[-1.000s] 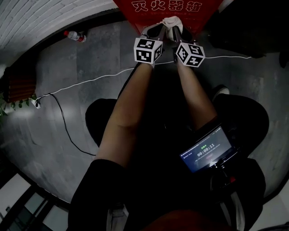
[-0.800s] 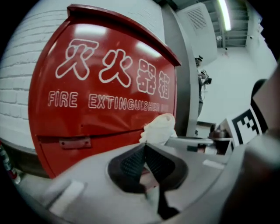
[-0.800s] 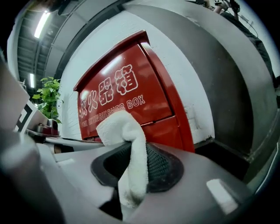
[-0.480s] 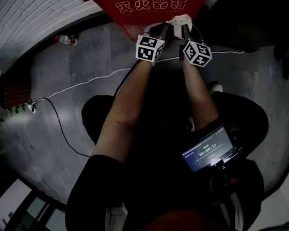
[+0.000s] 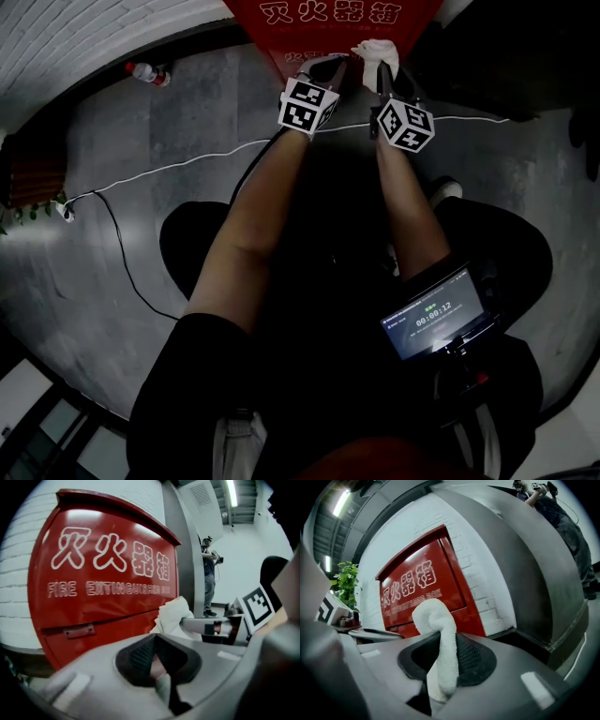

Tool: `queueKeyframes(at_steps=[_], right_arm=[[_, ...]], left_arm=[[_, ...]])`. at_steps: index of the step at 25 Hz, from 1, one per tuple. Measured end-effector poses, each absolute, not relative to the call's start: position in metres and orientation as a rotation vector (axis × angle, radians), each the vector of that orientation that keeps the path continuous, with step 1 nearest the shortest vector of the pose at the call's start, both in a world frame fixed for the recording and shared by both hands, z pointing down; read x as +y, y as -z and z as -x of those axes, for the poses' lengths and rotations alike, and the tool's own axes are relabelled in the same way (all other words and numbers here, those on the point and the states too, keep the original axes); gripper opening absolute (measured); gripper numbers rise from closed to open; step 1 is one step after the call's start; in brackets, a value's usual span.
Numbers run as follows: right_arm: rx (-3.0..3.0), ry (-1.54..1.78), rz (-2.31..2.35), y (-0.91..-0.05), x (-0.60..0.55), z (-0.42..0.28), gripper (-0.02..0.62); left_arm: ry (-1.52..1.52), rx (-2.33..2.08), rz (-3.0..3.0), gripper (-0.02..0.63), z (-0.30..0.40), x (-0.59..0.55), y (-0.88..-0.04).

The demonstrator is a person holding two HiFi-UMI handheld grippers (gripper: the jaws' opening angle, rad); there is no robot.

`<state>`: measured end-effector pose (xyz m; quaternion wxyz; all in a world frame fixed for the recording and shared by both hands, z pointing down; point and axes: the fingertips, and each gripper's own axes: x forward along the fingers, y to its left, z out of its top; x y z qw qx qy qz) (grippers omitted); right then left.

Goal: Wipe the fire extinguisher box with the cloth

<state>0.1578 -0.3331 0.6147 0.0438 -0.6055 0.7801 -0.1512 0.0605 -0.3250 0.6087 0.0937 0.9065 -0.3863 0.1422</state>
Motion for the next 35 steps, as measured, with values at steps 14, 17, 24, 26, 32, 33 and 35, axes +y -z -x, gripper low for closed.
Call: queueKeyframes(at_steps=[14,17,24,26,32,33,35], right_arm=[[2.606,0.622,1.579,-0.679,-0.321,-0.004,0.094],[2.661,0.647,1.514,-0.689,-0.320,0.025,0.094],[2.713,0.731,1.474,-0.720,-0.333,0.063,0.094],[2.713,0.732,1.499,-0.726,-0.338,0.064,0.094],[2.730,0.616,1.618,-0.733,-0.349,0.055,0.094],[2.735,0.598,1.623,-0.734,-0.349,0.054,0.094],[2.740,0.574,1.619,-0.736,-0.350,0.053,0.094]], left_arm=[[-0.414,-1.468,-2.439,-0.002,0.083,-0.305,-0.697],[-0.392,-1.486,-2.416,-0.001,0.102,-0.306,-0.702],[-0.395,-1.475,-2.404,-0.002,0.115,-0.307,-0.723],[-0.390,-1.482,-2.393,-0.002,0.117,-0.309,-0.727],[-0.351,-1.520,-2.344,-0.002,0.116,-0.322,-0.736],[-0.350,-1.508,-2.347,-0.002,0.112,-0.323,-0.737],[-0.344,-1.472,-2.346,-0.002,0.103,-0.322,-0.736]])
